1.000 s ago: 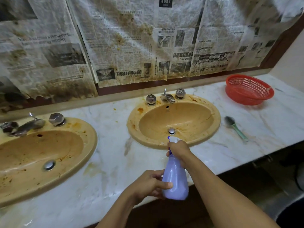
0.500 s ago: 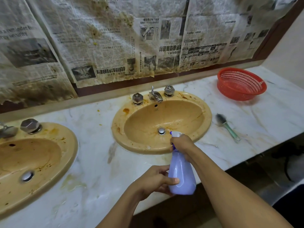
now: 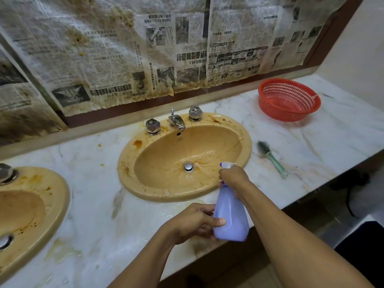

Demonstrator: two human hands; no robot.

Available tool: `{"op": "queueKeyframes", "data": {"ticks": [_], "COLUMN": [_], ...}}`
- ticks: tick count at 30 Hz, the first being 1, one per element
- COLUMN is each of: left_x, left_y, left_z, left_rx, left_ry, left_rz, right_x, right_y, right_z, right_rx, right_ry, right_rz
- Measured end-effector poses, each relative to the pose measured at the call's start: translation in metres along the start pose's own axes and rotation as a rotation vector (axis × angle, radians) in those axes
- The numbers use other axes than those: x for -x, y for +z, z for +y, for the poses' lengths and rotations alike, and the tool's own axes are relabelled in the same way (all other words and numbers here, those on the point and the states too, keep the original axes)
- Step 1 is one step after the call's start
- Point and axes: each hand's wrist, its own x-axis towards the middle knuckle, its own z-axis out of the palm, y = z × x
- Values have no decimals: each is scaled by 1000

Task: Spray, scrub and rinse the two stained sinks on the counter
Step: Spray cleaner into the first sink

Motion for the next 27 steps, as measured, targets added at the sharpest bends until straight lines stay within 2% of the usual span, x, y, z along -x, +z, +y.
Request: {"op": "queueKeyframes", "data": {"ticks": [4, 9, 12, 19, 23, 27], "left_x": [-7, -24, -37, -59, -69, -71], "left_y": [7, 12, 11, 12, 12, 10], "left_z": [6, 17, 23, 47, 60, 63], "left_rx": [7, -38, -46, -65, -93, -118], "left_ry": [7, 7, 4, 37, 52, 48], "left_rz": [-51, -80, -96, -103, -108, -114], "right_x": [3, -12, -16, -35, -43, -47], "right_y": [-14, -29, -40, -61, -73, -75], "right_z": [-3, 3, 5, 0, -1, 0], "right_rx": [-4, -76, -176, -333, -342, -326], "right_ry": [26, 4, -2, -33, -36, -48], "right_rz": [-11, 80, 151, 184, 273, 256]}}
